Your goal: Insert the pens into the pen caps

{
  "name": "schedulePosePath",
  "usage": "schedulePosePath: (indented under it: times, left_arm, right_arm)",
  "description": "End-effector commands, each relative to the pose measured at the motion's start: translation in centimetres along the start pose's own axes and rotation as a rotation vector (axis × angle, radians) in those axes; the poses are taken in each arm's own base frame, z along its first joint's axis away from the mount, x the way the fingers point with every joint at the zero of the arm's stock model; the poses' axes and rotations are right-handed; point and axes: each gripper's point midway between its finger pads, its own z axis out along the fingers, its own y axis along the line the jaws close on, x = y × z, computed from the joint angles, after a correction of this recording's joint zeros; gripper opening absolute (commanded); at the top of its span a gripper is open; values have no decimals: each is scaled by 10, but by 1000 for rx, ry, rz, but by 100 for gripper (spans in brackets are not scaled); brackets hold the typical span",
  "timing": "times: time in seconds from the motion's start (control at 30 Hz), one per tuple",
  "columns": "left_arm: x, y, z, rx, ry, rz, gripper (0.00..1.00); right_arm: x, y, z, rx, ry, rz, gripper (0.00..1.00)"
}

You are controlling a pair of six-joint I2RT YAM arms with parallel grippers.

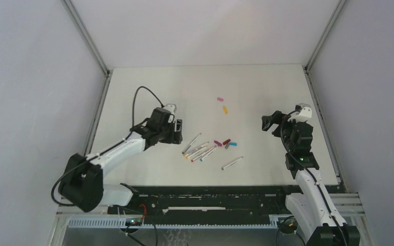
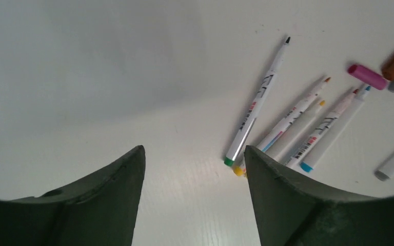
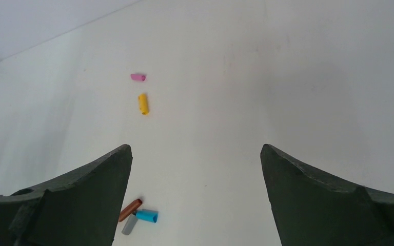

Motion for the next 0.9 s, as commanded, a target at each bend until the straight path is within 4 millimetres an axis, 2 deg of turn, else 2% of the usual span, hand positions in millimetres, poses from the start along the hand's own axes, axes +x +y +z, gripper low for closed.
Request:
schedulePosePath:
  times: [0.0, 0.07, 0.23, 0.37, 0.43, 0.5, 0.87]
  left_arm:
    - [-31, -7, 18, -85, -34, 154, 69]
    - [-27, -16, 27, -64, -7, 182, 63]
    - [-22, -46, 35, 37, 11, 252, 60]
    - [-9, -59, 42, 72, 63, 309, 56]
    - [-1, -61, 48, 64, 99, 339, 56]
    - [6, -64, 52, 58, 125, 355, 50]
    - [26, -60, 70, 1, 197, 404, 39]
  right_arm:
    - [2, 12, -1, -66, 16, -9, 94]
    - [3, 11, 0, -63, 19, -9, 94]
    - [9, 8, 4, -49, 42, -4, 93]
    - [12, 5, 7, -38, 51, -3, 93]
    - [13, 5, 8, -36, 56, 1, 93]
    - [14, 4, 8, -34, 59, 0, 93]
    - [14, 8, 3, -54, 57, 8, 92]
